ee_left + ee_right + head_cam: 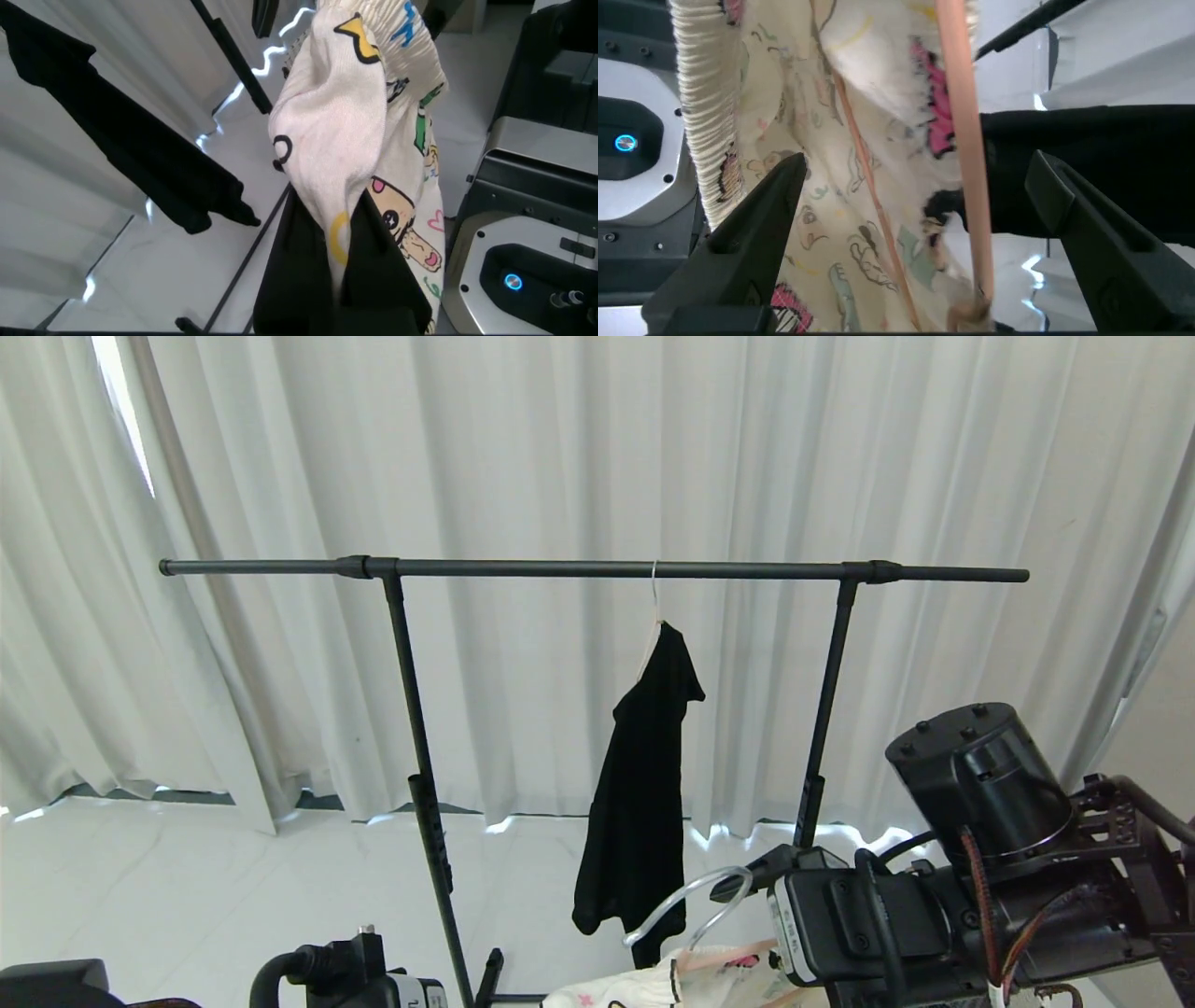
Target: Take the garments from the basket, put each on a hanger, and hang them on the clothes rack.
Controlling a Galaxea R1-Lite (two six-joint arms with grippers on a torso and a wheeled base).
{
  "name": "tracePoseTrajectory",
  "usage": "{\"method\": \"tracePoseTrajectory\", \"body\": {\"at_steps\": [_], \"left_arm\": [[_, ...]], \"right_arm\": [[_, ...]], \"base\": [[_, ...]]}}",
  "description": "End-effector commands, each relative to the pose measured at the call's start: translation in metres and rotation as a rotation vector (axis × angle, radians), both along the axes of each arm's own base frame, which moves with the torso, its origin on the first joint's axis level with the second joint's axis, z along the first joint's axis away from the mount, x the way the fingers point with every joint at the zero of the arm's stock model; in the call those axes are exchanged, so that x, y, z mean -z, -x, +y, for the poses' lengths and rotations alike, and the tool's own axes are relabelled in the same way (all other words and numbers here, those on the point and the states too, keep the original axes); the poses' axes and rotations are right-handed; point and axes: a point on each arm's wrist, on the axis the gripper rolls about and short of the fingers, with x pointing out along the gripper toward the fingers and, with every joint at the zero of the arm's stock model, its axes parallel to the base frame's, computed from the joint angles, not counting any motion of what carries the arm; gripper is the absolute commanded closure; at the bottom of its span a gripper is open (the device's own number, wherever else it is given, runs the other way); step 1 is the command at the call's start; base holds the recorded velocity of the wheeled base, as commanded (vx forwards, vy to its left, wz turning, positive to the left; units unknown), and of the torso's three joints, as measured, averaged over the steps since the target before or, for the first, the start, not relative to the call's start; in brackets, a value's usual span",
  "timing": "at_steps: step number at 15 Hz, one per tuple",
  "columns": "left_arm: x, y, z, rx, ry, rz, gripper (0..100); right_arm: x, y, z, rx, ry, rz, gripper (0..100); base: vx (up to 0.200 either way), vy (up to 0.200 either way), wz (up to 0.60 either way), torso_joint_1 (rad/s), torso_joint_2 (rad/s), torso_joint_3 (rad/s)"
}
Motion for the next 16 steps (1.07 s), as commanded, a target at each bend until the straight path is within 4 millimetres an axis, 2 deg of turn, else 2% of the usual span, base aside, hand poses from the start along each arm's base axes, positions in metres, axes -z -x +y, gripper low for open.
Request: {"method": "tracePoseTrajectory", "body": {"at_steps": [1, 3, 4, 14, 15, 16], "left_arm": [[-0.001, 0.0, 0.001, 0.0, 0.005, -0.002, 100], [0.0, 0.0, 0.001, 0.0, 0.002, -0.001, 100], [0.0, 0.0, 0.001, 0.0, 0.002, -0.001, 100], [0.003, 0.0, 0.001, -0.002, -0.022, -0.009, 100], [0.003, 0.0, 0.001, -0.003, -0.021, -0.007, 0], [0.003, 0.0, 0.002, -0.006, -0.02, -0.009, 0]], "right_arm": [[0.004, -0.002, 0.002, 0.002, 0.012, 0.011, 0], [0.004, -0.003, 0.002, 0.002, 0.011, 0.01, 0], [0.004, -0.003, 0.002, 0.004, 0.009, 0.007, 100], [-0.002, -0.004, -0.003, 0.022, -0.009, -0.014, 100], [-0.005, -0.004, -0.006, 0.027, -0.017, -0.023, 100], [-0.008, -0.006, -0.01, 0.043, -0.025, -0.031, 100]], "base": [[0.0, 0.0, 0.0, 0.0, 0.0, 0.0], [0.0, 0.0, 0.0, 0.0, 0.0, 0.0], [0.0, 0.0, 0.0, 0.0, 0.0, 0.0], [0.0, 0.0, 0.0, 0.0, 0.0, 0.0], [0.0, 0.0, 0.0, 0.0, 0.0, 0.0], [0.0, 0.0, 0.0, 0.0, 0.0, 0.0]]}}
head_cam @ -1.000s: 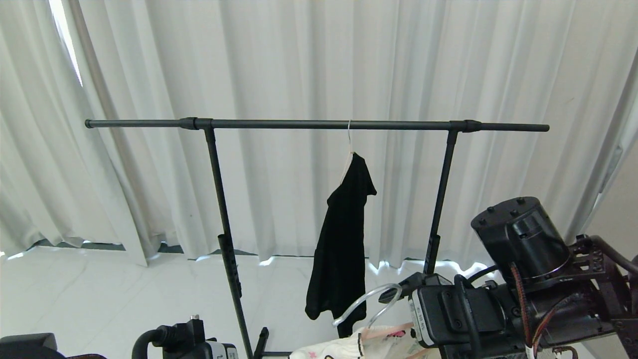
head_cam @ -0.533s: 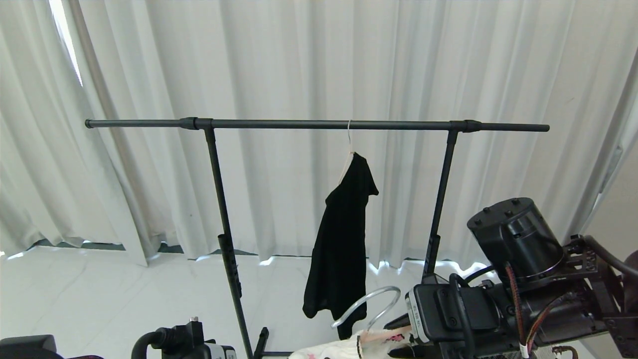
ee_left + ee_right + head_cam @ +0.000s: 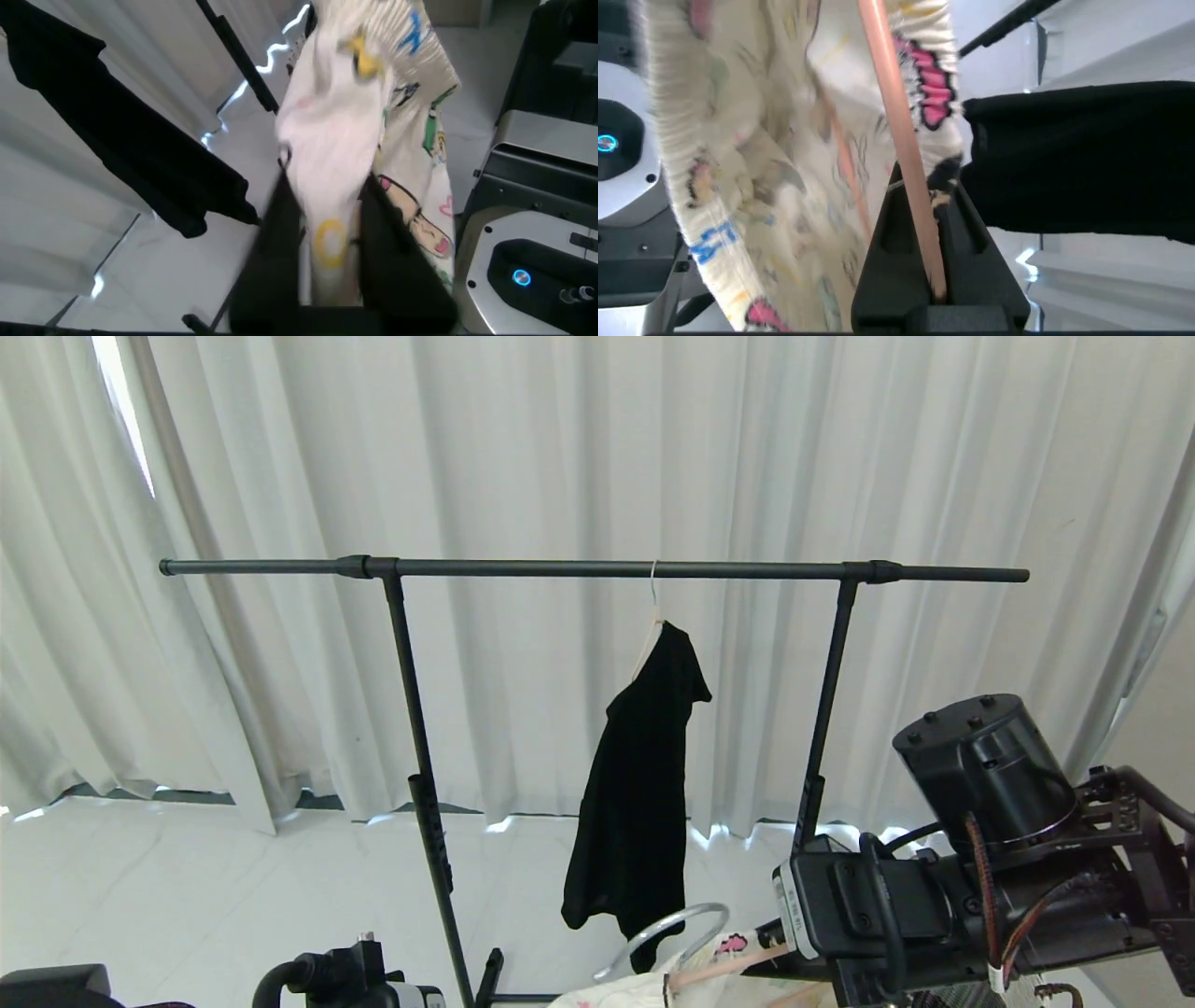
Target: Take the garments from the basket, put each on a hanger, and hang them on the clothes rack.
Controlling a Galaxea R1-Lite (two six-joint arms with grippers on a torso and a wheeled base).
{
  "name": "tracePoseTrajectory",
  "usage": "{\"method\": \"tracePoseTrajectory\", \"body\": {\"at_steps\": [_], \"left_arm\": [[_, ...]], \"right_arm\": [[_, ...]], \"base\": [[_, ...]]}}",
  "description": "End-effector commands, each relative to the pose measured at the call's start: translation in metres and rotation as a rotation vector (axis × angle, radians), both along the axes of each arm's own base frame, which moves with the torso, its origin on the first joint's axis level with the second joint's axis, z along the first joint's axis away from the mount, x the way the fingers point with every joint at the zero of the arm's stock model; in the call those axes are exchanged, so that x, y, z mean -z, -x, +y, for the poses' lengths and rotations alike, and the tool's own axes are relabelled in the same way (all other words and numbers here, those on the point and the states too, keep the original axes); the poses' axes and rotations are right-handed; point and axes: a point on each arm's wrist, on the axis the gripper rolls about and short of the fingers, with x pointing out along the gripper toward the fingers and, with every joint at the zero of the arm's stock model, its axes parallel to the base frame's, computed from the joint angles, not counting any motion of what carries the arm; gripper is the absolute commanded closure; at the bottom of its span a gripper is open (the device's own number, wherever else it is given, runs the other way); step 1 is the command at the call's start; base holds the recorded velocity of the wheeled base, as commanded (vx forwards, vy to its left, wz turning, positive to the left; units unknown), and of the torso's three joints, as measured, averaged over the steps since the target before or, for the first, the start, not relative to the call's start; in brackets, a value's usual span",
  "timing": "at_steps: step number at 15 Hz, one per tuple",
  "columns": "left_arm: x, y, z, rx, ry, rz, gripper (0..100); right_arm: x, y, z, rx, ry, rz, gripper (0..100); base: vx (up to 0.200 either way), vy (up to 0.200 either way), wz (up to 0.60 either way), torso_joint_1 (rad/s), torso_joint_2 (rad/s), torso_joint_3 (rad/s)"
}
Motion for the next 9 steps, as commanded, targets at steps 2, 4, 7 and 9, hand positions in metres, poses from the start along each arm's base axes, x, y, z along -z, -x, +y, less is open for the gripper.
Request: {"method": "tracePoseTrajectory", "body": {"at_steps": [2, 4, 7, 9], "left_arm": [[-0.004, -0.001, 0.005, -0.025, 0.023, -0.01, 0], [-0.005, -0.002, 0.017, -0.066, 0.042, -0.021, 0], [0.013, -0.002, 0.043, -0.169, 0.002, -0.001, 0], [0.031, -0.006, 0.057, -0.263, -0.059, 0.039, 0]], "right_arm": [[-0.012, -0.004, -0.016, 0.043, -0.031, -0.044, 100], [-0.017, -0.009, -0.028, 0.086, -0.042, -0.069, 100], [-0.025, -0.012, -0.04, 0.126, -0.064, -0.096, 100], [-0.03, -0.011, -0.044, 0.138, -0.08, -0.107, 100]], "base": [[0.0, 0.0, 0.0, 0.0, 0.0, 0.0], [0.0, 0.0, 0.0, 0.0, 0.0, 0.0], [0.0, 0.0, 0.0, 0.0, 0.0, 0.0], [0.0, 0.0, 0.0, 0.0, 0.0, 0.0]]}}
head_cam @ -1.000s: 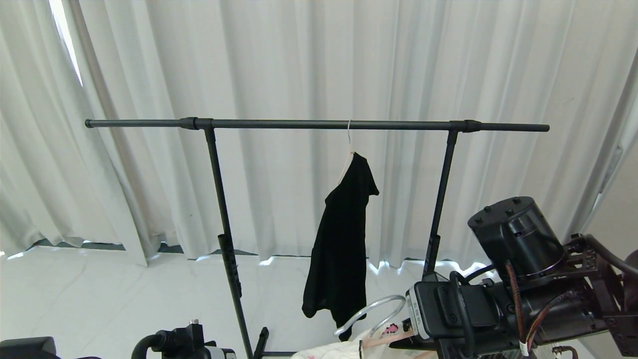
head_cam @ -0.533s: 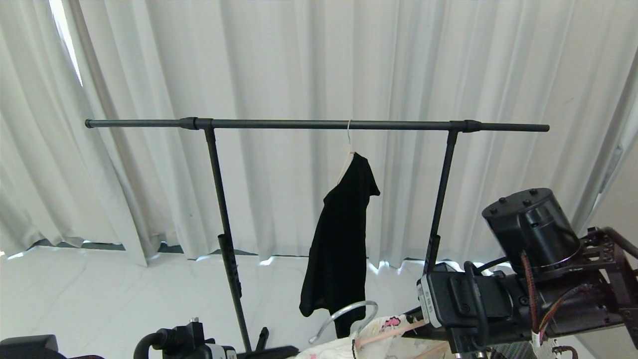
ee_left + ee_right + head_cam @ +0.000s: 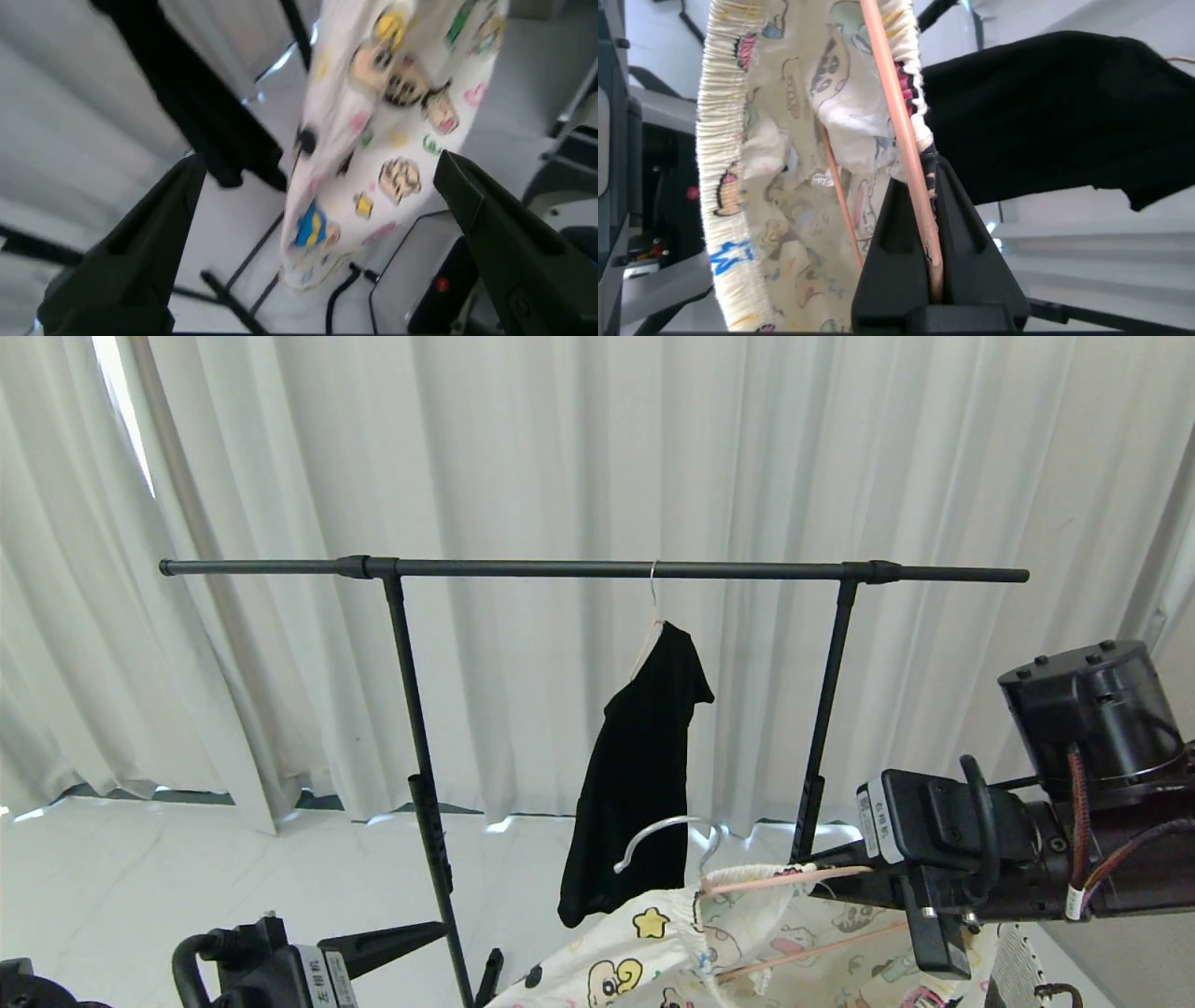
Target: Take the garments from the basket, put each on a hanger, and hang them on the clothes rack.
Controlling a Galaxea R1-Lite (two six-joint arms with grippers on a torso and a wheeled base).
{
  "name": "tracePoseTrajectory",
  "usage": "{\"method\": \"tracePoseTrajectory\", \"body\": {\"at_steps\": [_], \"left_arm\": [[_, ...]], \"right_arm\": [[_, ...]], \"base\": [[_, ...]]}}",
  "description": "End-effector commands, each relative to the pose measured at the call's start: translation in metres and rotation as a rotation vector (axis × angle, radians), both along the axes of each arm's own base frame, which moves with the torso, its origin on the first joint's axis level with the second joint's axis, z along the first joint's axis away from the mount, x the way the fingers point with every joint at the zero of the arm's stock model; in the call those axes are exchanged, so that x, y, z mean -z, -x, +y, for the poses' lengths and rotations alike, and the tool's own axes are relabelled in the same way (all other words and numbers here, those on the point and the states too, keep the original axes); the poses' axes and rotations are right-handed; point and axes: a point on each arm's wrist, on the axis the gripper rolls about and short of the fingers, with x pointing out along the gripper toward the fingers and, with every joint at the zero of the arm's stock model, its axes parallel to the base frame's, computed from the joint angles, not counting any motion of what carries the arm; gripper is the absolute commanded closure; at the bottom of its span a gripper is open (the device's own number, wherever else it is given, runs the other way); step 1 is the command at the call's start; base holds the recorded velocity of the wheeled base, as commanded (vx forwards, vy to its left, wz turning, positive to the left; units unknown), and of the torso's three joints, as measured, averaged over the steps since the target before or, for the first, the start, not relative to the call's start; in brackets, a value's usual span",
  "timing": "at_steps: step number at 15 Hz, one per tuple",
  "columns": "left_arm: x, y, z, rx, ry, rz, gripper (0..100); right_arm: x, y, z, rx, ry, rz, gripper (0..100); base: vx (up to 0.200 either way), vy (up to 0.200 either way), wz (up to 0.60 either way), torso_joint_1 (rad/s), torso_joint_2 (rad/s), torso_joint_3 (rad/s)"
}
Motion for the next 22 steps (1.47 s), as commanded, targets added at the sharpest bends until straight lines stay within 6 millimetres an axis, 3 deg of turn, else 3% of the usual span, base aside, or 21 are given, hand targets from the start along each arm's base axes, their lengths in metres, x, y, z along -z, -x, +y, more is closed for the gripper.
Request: {"method": "tracePoseTrajectory", "body": {"at_steps": [1, 5, 11, 12, 14, 19, 22], "left_arm": [[0.018, -0.003, 0.017, -0.102, -0.056, 0.05, 0], [0.039, -0.004, 0.021, -0.131, -0.139, 0.144, 0], [0.039, -0.027, 0.005, -0.178, -0.114, 0.233, 0], [0.038, -0.029, 0.003, -0.18, -0.107, 0.232, 100], [0.038, -0.03, 0.003, -0.187, -0.113, 0.233, 100], [0.047, -0.042, 0.042, -0.471, -0.111, 0.273, 100], [0.045, -0.047, 0.054, -0.561, -0.089, 0.267, 100]], "right_arm": [[-0.009, 0.004, -0.006, 0.01, -0.026, -0.028, 100], [-0.019, 0.01, -0.011, 0.002, -0.063, -0.054, 100], [-0.031, 0.02, -0.015, -0.027, -0.111, -0.078, 100], [-0.031, 0.021, -0.016, -0.027, -0.112, -0.079, 100], [-0.032, 0.021, -0.016, -0.026, -0.114, -0.081, 100], [-0.036, 0.024, -0.021, 0.041, -0.157, -0.018, 100], [-0.035, 0.021, -0.024, 0.066, -0.158, -0.006, 100]], "base": [[0.0, 0.0, 0.0, 0.0, 0.0, 0.0], [0.0, 0.0, 0.0, 0.0, 0.0, 0.0], [0.0, 0.0, 0.0, 0.0, 0.0, 0.0], [0.0, 0.0, 0.0, 0.0, 0.0, 0.0], [0.0, 0.0, 0.0, 0.0, 0.0, 0.0], [0.0, 0.0, 0.0, 0.0, 0.0, 0.0], [0.0, 0.0, 0.0, 0.0, 0.0, 0.0]]}}
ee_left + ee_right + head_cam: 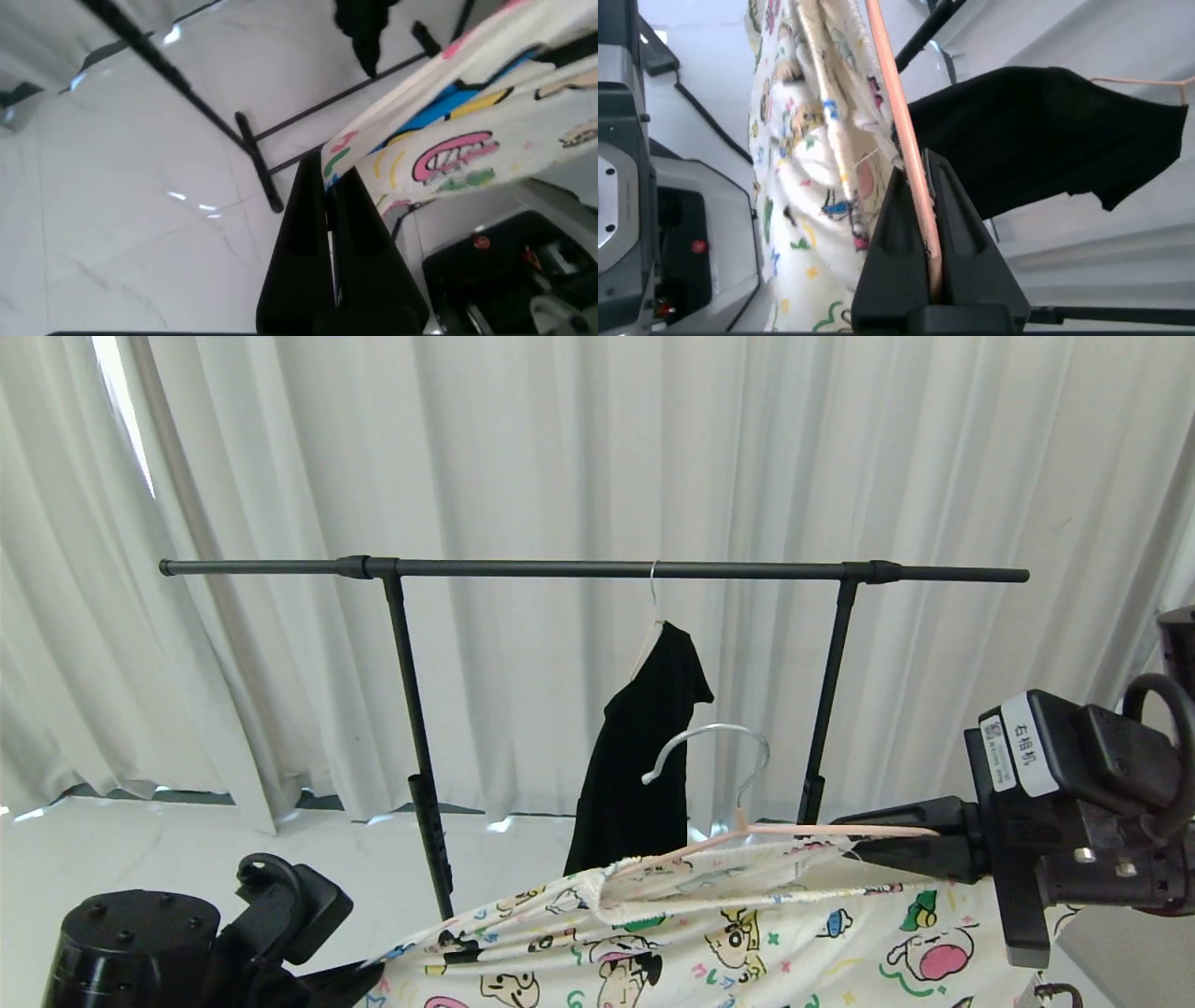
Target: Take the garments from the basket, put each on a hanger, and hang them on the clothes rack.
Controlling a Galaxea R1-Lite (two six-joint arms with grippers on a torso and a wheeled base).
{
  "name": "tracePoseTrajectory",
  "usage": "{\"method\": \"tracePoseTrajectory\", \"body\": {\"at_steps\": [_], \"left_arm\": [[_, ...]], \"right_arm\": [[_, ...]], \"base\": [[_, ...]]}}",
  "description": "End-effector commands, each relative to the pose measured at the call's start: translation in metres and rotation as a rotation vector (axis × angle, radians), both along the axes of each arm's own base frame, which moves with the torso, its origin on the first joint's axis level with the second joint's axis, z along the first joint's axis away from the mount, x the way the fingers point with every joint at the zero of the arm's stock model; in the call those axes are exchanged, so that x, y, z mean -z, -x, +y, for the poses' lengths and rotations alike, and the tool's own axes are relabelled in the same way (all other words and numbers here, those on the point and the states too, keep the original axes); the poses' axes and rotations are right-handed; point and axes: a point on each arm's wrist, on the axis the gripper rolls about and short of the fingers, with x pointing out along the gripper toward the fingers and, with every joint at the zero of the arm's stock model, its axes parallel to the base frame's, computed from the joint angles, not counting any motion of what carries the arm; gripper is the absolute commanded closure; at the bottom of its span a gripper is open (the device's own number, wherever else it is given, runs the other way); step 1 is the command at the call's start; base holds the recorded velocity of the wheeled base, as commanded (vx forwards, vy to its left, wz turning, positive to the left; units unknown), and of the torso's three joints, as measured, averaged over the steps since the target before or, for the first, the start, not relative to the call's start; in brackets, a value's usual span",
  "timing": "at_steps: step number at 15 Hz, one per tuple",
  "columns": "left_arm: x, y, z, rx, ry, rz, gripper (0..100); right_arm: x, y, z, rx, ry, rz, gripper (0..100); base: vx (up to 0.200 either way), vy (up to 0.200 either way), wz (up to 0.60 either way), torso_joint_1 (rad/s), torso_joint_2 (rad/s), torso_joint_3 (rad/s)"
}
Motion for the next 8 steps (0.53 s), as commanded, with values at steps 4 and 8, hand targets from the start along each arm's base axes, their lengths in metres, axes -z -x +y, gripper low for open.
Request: {"method": "tracePoseTrajectory", "body": {"at_steps": [4, 8], "left_arm": [[-0.007, 0.01, -0.002, 0.046, 0.025, -0.054, 100], [-0.014, 0.02, -0.009, 0.128, 0.049, -0.101, 0]], "right_arm": [[0.001, -0.002, 0.0, 0.036, -0.019, 0.06, 100], [-0.001, -0.004, 0.0, 0.106, -0.037, 0.075, 100]], "base": [[0.0, 0.0, 0.0, 0.0, 0.0, 0.0], [0.0, 0.0, 0.0, 0.0, 0.0, 0.0]]}}
